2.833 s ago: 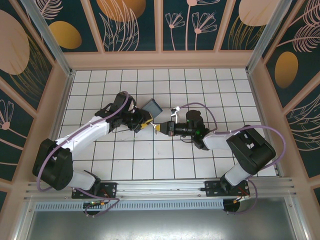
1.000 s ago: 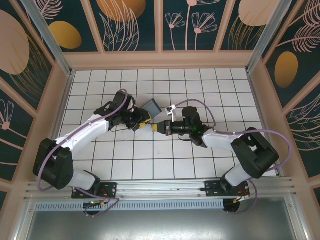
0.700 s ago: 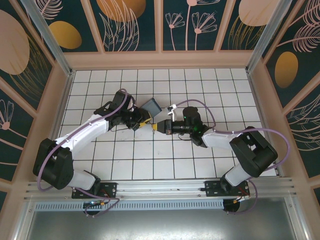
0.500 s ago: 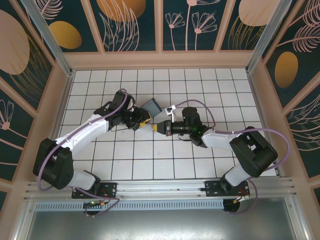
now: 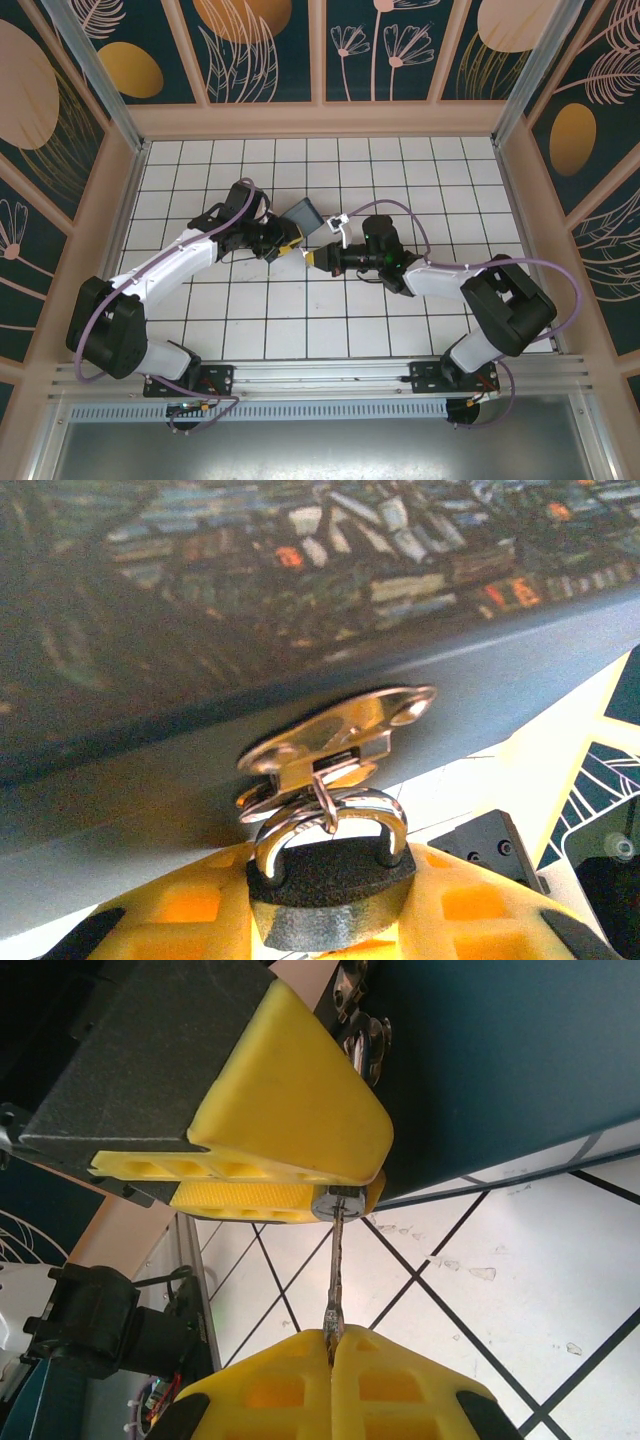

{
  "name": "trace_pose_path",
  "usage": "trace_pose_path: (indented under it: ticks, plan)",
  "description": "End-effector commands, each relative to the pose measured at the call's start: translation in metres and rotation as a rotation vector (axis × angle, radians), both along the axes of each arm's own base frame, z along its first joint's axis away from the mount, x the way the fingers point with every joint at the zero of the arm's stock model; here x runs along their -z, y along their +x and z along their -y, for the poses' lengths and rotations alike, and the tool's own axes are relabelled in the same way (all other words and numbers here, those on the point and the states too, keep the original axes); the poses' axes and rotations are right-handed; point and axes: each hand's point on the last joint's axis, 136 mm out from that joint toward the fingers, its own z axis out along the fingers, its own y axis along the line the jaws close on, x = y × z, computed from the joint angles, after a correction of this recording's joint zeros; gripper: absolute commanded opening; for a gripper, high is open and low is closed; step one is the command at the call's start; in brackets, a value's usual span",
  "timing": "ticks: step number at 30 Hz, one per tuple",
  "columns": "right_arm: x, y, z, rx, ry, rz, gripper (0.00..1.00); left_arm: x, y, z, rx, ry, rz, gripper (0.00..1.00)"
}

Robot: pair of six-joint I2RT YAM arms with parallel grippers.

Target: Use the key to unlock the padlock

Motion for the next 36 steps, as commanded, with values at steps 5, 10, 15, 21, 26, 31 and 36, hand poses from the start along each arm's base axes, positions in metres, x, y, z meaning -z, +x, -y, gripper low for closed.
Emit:
trace_pose_path:
  ticks: [5,10,15,21,26,31,36]
  plan:
    - [-0.063,0.001,-0.021,-0.053,0.157,0.181,0.0,-0.019,-0.012,0.021,0.083,-0.09,-0.018,0.16]
    - [-0.062,0.013,-0.015,0.001,0.186,0.168,0.0,-0.018,-0.014,0.02,0.091,-0.083,-0.023,0.16]
    - [-0.067,0.021,-0.008,0.039,0.164,0.227,0.0,-0.016,-0.016,0.016,0.099,-0.052,-0.021,0.16]
    - [-0.068,0.014,-0.013,-0.012,0.117,0.265,0.0,-0.013,-0.01,0.013,0.093,-0.009,-0.009,0.16]
    - [-0.063,0.01,-0.019,-0.041,0.121,0.254,0.0,-0.012,-0.011,0.016,0.103,-0.028,-0.02,0.16]
    - [-0.056,0.001,-0.032,-0.131,0.076,0.267,0.0,-0.015,-0.011,0.012,0.111,0.006,-0.002,0.16]
    - [-0.051,0.002,-0.024,-0.118,0.018,0.273,0.0,-0.006,-0.013,0.006,0.118,0.055,-0.009,0.16]
